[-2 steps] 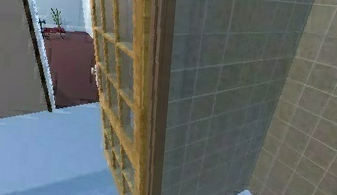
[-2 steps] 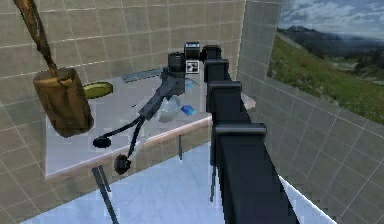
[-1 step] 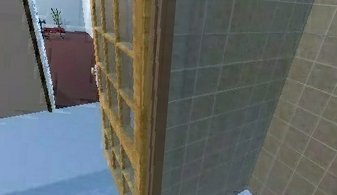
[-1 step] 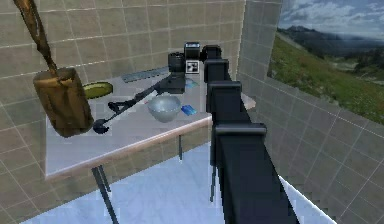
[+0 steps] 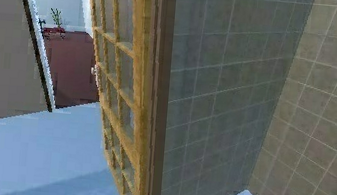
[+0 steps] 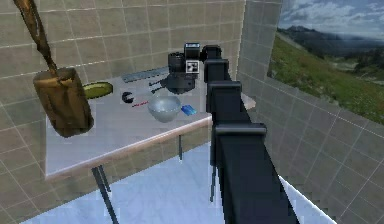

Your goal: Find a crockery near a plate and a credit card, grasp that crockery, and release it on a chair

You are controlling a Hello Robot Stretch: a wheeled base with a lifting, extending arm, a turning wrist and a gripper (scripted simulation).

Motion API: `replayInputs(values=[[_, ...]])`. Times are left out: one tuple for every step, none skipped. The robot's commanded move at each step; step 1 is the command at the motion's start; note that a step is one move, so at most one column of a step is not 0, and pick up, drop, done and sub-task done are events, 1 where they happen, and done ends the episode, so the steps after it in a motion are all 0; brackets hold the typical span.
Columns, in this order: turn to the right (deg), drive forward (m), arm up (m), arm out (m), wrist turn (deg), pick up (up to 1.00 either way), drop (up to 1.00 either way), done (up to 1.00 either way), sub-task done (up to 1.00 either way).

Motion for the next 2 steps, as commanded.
replayInputs(values=[[0.0,0.0,0.0,0.0,21.0,0.0,0.0,0.0,0.0],[0.0,0.0,-0.08,0.0,0.0,0.0,0.0,0.0,0.0]])
